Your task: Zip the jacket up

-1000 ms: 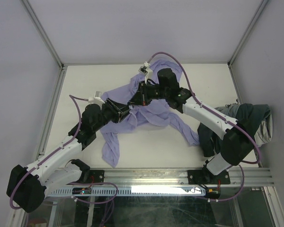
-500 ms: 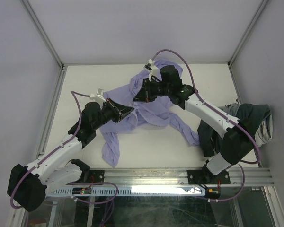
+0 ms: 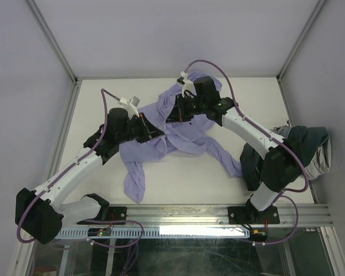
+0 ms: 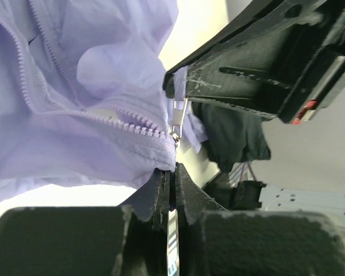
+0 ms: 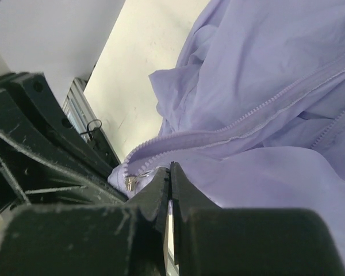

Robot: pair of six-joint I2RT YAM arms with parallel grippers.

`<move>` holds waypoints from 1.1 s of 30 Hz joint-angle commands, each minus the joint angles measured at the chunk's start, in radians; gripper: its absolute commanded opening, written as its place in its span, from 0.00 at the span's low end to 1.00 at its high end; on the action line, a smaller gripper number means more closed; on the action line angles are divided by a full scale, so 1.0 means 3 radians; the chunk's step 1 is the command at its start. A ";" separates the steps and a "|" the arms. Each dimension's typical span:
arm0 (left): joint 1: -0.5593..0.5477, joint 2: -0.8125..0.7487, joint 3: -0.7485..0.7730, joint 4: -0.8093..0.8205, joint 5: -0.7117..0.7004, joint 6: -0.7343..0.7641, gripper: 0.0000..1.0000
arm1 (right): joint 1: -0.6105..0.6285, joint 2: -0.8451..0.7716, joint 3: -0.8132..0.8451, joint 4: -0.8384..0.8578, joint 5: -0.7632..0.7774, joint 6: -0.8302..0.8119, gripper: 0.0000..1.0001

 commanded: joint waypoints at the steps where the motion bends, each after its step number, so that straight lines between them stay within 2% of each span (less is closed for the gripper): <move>1: -0.0054 0.0022 0.0284 -0.1290 0.0293 0.0679 0.00 | -0.0270 -0.0022 0.0256 0.0309 0.0213 -0.0451 0.00; 5: 0.0015 0.0095 0.0530 -0.1555 -0.0066 0.1032 0.00 | -0.0111 -0.0166 0.0140 -0.0131 -0.0081 -0.0934 0.00; 8: 0.0137 0.0146 0.0647 -0.1576 -0.0218 0.1210 0.00 | 0.0066 -0.0265 0.0020 -0.0246 -0.0280 -0.1002 0.00; 9: 0.0188 0.0159 0.0673 -0.1576 -0.0275 0.1232 0.03 | 0.0131 -0.0303 -0.0013 -0.0211 -0.0278 -0.0973 0.00; 10: 0.0229 0.0159 0.0687 -0.1575 -0.0289 0.1222 0.08 | 0.0204 -0.0354 -0.0065 -0.0146 -0.0251 -0.0904 0.00; 14: 0.0308 -0.0005 0.0701 -0.1562 -0.0432 0.0955 0.42 | 0.0347 -0.0457 -0.0196 0.0318 -0.0199 -0.0491 0.00; 18: 0.0308 -0.0298 0.0657 -0.1562 -0.0544 0.0420 0.53 | 0.0405 -0.0439 -0.0099 0.0549 -0.0089 -0.0294 0.00; 24: 0.0309 -0.0636 0.0534 -0.1449 -0.0351 -0.0609 0.52 | 0.0420 -0.0333 0.0043 0.0698 0.0165 -0.0143 0.00; 28: 0.0296 -0.0804 0.0256 -0.1026 -0.0245 -0.1158 0.50 | 0.0420 -0.0210 0.0239 0.0682 0.0302 -0.0081 0.00; 33: 0.0117 -0.0838 -0.0135 -0.0286 -0.0378 -0.1698 0.47 | 0.0420 -0.0143 0.0340 0.0698 0.0394 -0.0016 0.00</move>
